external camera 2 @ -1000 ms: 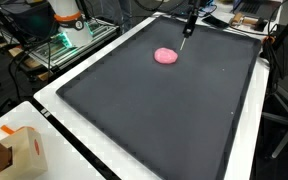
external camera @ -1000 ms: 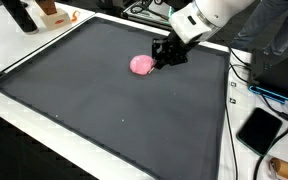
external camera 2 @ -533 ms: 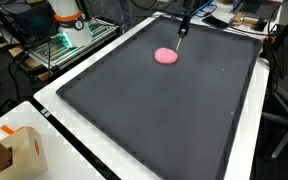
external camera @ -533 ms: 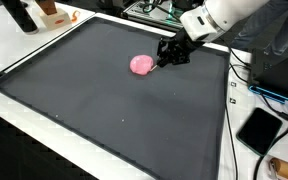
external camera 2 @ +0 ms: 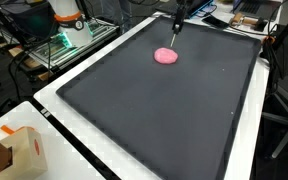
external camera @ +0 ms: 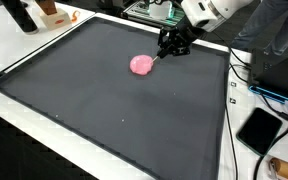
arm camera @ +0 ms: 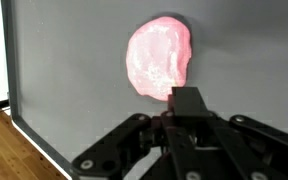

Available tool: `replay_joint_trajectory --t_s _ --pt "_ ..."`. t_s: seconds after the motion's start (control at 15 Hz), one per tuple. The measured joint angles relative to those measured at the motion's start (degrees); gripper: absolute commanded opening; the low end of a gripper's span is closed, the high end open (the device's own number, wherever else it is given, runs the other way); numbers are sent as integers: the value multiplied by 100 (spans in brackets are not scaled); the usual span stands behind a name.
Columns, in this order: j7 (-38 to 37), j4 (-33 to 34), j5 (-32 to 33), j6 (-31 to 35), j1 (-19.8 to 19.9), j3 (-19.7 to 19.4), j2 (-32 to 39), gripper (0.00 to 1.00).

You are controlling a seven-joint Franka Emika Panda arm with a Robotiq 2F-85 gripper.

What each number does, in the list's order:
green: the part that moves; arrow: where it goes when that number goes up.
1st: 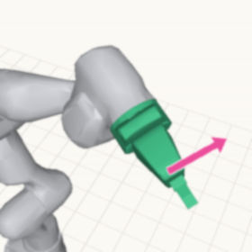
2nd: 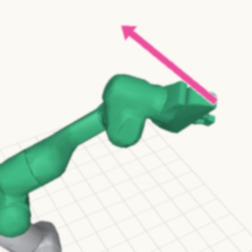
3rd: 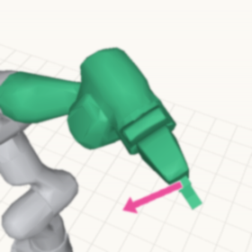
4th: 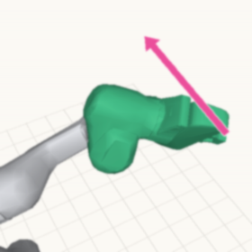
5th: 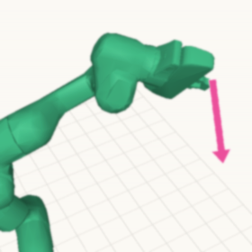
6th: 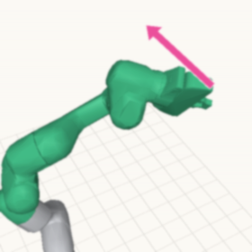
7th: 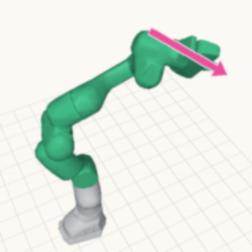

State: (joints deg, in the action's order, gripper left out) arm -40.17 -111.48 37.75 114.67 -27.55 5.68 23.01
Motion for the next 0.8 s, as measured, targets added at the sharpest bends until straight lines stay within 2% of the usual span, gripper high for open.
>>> replay_joint_trajectory --t_s 0.47,0.8 --pt "82 -464 -245 -8 312 156 -550 3" --pt "755 -643 -742 -8 624 229 -889 3"
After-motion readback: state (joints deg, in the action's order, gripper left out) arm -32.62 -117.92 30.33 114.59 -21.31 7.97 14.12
